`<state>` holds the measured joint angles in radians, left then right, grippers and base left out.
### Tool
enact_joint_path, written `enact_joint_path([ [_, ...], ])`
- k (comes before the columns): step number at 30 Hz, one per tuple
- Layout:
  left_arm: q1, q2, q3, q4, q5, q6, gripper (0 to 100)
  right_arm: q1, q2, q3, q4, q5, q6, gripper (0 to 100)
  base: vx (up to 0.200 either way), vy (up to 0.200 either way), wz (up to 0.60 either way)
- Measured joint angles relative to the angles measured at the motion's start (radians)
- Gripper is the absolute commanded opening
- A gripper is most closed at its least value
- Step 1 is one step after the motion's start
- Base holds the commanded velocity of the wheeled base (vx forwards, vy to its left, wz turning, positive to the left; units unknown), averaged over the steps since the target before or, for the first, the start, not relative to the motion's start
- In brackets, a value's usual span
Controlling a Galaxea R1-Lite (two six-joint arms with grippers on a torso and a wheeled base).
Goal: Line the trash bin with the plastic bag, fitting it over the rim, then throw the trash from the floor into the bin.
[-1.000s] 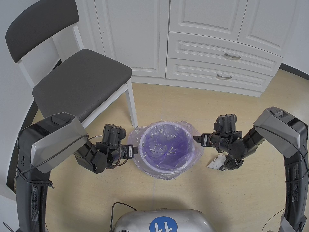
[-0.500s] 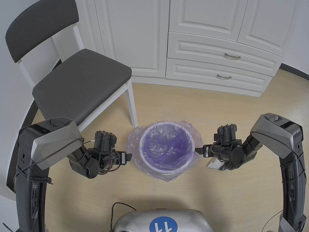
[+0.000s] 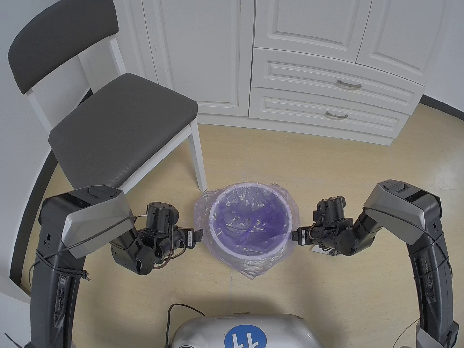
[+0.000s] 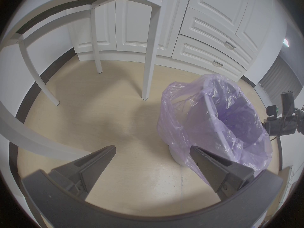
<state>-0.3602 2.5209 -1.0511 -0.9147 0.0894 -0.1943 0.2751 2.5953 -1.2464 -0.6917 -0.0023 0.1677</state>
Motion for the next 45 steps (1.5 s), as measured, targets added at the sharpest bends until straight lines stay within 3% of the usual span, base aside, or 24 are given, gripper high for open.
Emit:
enact_joint_path([
  [14, -0.023, 0.097, -0.152, 0.025, 0.056, -0.018, 100, 0.01, 0.004, 0.007, -0.003, -0.024, 0.0, 100, 0.0, 0.0, 0.0],
  [22, -0.027, 0.145, -0.392, 0.286, 0.06, 0.027, 100, 0.01, -0.002, 0.004, -0.003, -0.04, -0.001, 100, 0.0, 0.0, 0.0],
  [32, 0.019, 0.248, -0.639, 0.498, 0.047, 0.145, 100, 0.007, 0.008, -0.035, 0.018, -0.042, -0.006, 100, 0.0, 0.0, 0.0],
  [38, 0.026, 0.273, -0.667, 0.5, 0.029, 0.149, 100, 0.013, 0.017, -0.067, 0.075, -0.038, -0.003, 100, 0.0, 0.0, 0.0],
  [45, 0.02, 0.27, -0.636, 0.456, 0.031, 0.126, 100, 0.016, 0.007, -0.047, 0.043, -0.038, -0.004, 100, 0.0, 0.0, 0.0],
])
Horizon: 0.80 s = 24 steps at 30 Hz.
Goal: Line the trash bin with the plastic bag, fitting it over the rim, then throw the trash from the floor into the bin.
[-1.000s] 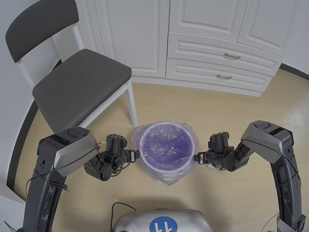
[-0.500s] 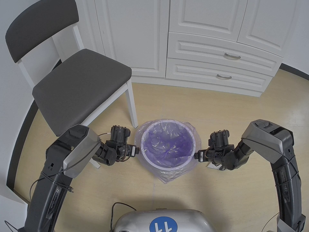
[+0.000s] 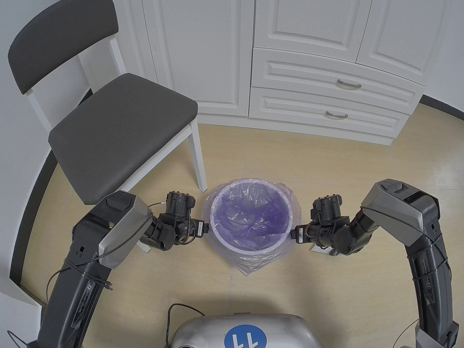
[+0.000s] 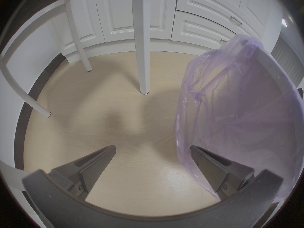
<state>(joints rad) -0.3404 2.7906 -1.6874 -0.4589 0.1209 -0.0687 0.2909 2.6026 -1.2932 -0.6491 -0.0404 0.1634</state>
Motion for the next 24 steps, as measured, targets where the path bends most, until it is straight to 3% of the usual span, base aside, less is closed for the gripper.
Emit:
enact_joint_path([
  [5, -0.001, -0.04, 0.107, -0.085, 0.003, -0.015, 100, -0.001, -0.046, 0.035, -0.013, 0.003, -0.008, 100, 0.0, 0.0, 0.0],
  [12, 0.006, -0.144, 0.411, -0.313, 0.004, -0.028, 100, -0.016, -0.102, 0.064, -0.023, 0.006, -0.033, 100, 0.0, 0.0, 0.0],
  [24, 0.055, -0.259, 0.939, -1.0, -0.006, -0.037, 100, -0.083, -0.145, 0.054, -0.028, 0.027, -0.088, 100, 0.0, 0.0, 0.0],
])
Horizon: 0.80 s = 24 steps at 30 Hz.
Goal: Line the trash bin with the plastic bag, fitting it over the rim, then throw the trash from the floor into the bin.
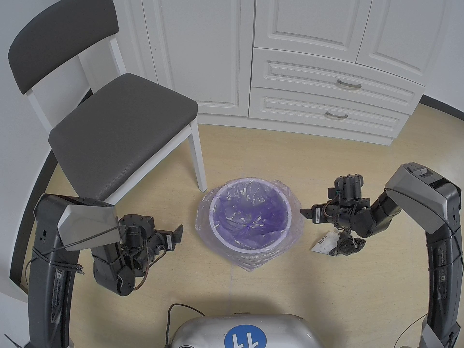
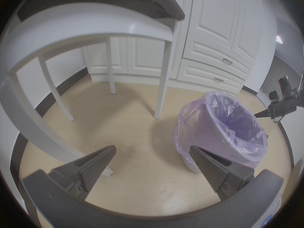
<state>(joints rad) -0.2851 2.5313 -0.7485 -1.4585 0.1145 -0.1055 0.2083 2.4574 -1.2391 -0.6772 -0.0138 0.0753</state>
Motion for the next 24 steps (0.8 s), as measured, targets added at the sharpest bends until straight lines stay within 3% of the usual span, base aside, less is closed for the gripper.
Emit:
enact_joint_path([
  [4, 0.034, -0.006, 0.074, -0.075, 0.0, -0.002, 100, -0.017, 0.019, -0.063, 0.002, 0.003, 0.031, 100, 0.0, 0.0, 0.0],
  [14, 0.057, -0.019, 0.126, -0.076, 0.018, -0.001, 100, -0.015, 0.122, -0.186, 0.084, 0.012, 0.067, 100, 0.0, 0.0, 0.0],
  [24, 0.047, -0.038, 0.123, -0.077, 0.034, -0.001, 100, 0.005, 0.2, -0.337, 0.344, 0.059, 0.115, 100, 0.0, 0.0, 0.0],
])
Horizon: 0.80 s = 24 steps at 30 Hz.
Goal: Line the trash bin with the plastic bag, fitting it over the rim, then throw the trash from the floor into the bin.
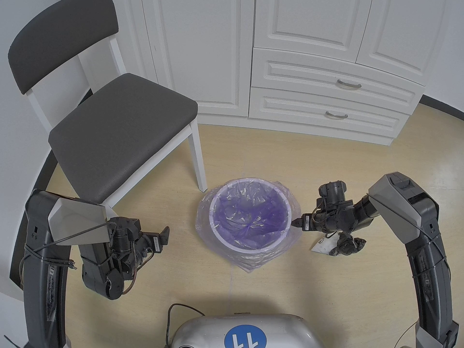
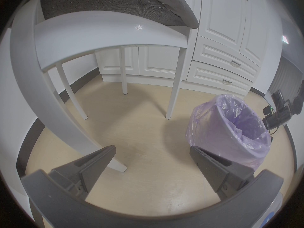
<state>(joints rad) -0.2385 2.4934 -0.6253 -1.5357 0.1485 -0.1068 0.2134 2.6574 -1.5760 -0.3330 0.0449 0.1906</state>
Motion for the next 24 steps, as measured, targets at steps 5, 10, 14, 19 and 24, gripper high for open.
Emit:
enact_joint_path([
  [5, -0.001, -0.005, -0.004, -0.001, 0.001, 0.0, 100, 0.013, 0.032, -0.099, 0.157, -0.002, 0.04, 100, 0.0, 0.0, 0.0],
  [10, -0.01, -0.008, -0.01, -0.001, 0.003, 0.002, 100, 0.021, 0.063, -0.219, 0.333, -0.011, 0.086, 100, 0.0, 0.0, 0.0],
  [14, -0.019, -0.013, -0.012, -0.001, 0.005, 0.004, 100, 0.03, 0.09, -0.298, 0.407, -0.028, 0.119, 100, 0.0, 0.0, 0.0],
  [19, -0.023, -0.027, -0.011, 0.0, 0.006, 0.003, 100, 0.04, 0.091, -0.303, 0.404, -0.035, 0.126, 100, 0.0, 0.0, 0.0],
  [24, -0.023, -0.039, -0.009, 0.0, 0.006, 0.002, 100, 0.037, 0.027, -0.237, 0.367, -0.031, 0.124, 100, 0.0, 0.0, 0.0],
])
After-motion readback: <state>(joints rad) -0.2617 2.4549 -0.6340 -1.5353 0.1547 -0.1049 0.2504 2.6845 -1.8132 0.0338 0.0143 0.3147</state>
